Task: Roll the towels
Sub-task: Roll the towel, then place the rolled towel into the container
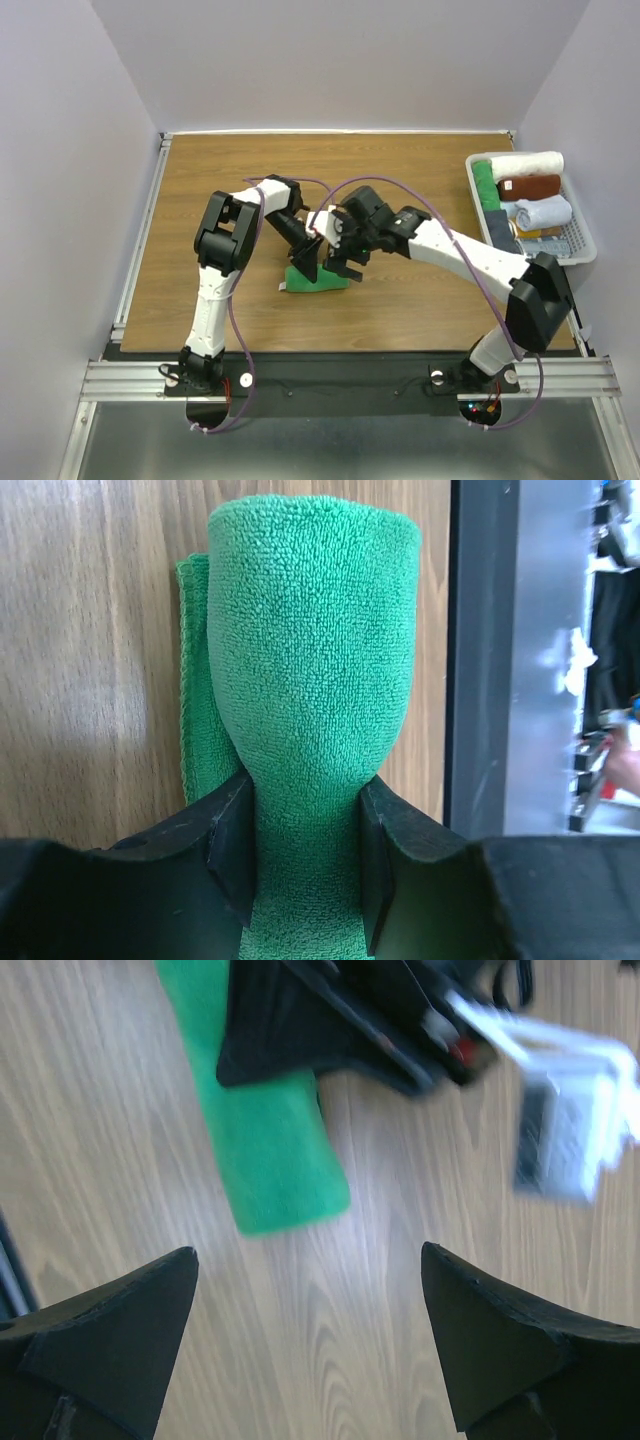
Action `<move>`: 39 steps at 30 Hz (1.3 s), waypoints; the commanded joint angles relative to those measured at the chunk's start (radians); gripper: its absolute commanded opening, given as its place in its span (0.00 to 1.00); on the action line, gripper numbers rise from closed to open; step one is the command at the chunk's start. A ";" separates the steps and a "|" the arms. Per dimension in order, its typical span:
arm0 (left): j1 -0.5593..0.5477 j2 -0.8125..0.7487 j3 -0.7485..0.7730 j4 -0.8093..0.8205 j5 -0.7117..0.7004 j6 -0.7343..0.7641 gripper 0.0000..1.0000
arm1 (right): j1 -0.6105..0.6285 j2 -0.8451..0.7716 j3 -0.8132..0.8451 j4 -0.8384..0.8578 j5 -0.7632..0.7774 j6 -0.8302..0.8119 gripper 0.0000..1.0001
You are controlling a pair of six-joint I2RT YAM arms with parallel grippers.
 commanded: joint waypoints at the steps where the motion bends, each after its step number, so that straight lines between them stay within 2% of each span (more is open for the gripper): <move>1: 0.012 0.105 -0.012 0.120 -0.192 0.052 0.41 | 0.082 0.067 -0.008 0.184 0.132 -0.016 0.96; 9: 0.027 0.150 0.003 0.120 -0.192 0.059 0.42 | 0.200 0.115 -0.138 0.382 0.126 -0.093 0.96; 15: 0.029 0.153 0.006 0.120 -0.191 0.061 0.42 | 0.235 0.147 -0.215 0.502 0.133 -0.149 0.96; 18: 0.029 0.152 0.006 0.120 -0.194 0.061 0.42 | 0.250 0.179 -0.250 0.546 0.130 -0.178 0.93; 24: 0.029 0.145 0.003 0.119 -0.191 0.065 0.46 | 0.252 0.216 -0.313 0.623 0.109 -0.205 0.74; 25: 0.029 0.144 0.002 0.120 -0.191 0.067 0.47 | 0.252 0.220 -0.318 0.627 0.100 -0.206 0.61; 27: 0.029 0.136 -0.001 0.120 -0.188 0.068 0.49 | 0.249 0.234 -0.330 0.635 0.086 -0.212 0.45; 29: 0.030 0.122 -0.008 0.120 -0.180 0.068 0.51 | 0.244 0.240 -0.333 0.634 0.072 -0.205 0.38; 32: 0.033 0.054 -0.040 0.123 -0.168 0.088 0.65 | 0.226 0.250 -0.330 0.625 0.048 -0.163 0.28; 33: 0.039 0.014 -0.053 0.123 -0.168 0.087 0.71 | 0.212 0.253 -0.316 0.593 0.028 -0.148 0.18; 36: 0.076 -0.061 -0.067 0.122 -0.172 0.078 0.79 | 0.175 0.248 -0.299 0.517 -0.006 -0.108 0.01; 39: 0.130 -0.136 -0.070 0.122 -0.195 0.065 0.83 | 0.145 0.230 -0.295 0.454 -0.035 -0.084 0.01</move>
